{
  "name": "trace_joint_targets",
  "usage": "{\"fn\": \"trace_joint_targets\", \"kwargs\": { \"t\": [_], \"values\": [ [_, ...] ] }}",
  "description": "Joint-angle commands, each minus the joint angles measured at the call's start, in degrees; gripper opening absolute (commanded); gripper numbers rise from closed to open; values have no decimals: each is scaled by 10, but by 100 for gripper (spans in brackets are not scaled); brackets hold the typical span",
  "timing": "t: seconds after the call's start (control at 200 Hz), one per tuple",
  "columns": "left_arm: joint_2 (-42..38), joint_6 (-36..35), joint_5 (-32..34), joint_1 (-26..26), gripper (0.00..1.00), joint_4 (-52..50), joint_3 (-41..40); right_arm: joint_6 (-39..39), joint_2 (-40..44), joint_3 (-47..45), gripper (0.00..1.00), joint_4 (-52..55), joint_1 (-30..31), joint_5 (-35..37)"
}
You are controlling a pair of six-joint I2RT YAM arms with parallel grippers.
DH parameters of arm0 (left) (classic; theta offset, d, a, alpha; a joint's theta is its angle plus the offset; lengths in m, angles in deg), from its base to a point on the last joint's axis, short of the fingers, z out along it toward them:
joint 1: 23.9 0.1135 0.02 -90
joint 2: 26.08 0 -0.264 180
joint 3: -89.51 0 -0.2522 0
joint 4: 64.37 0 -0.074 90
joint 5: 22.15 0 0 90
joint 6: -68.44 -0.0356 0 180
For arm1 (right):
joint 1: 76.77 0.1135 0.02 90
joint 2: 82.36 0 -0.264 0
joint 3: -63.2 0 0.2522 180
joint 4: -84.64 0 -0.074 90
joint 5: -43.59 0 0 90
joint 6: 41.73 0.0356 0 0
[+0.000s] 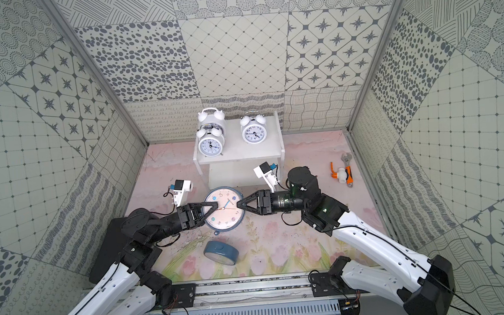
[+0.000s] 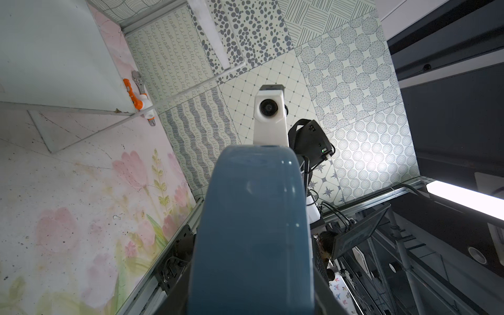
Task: Place the alarm clocks on the shelf by style
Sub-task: Pick up the alarm from the center of the board.
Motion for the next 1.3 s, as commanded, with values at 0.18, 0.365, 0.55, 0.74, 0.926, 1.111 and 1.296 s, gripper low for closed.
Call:
{"fn": "trace_joint_targets", "kwargs": {
  "t": [0.18,0.365,0.55,0.74,0.926,1.111,1.296],
  "values": [
    [-21,35,80,-3,39,88,-13,-7,-14,-7,76,-92,47,98],
    [-43,51,139,-4,39,97,-26,-34,-2,-43,88,-135,150,259],
    [-49,75,153,-4,39,127,-38,3,-8,-102,79,-278,193,351],
    [-54,88,155,-5,39,137,-46,2,-42,-79,70,-308,198,347],
    [-63,90,160,-5,39,134,-47,3,-51,-74,52,-313,199,349],
    [-67,72,161,-5,47,100,-48,-9,-39,-68,40,-294,197,334],
    [-73,-42,117,-5,89,-109,18,0,-8,-29,39,-178,137,225]
  ]
}}
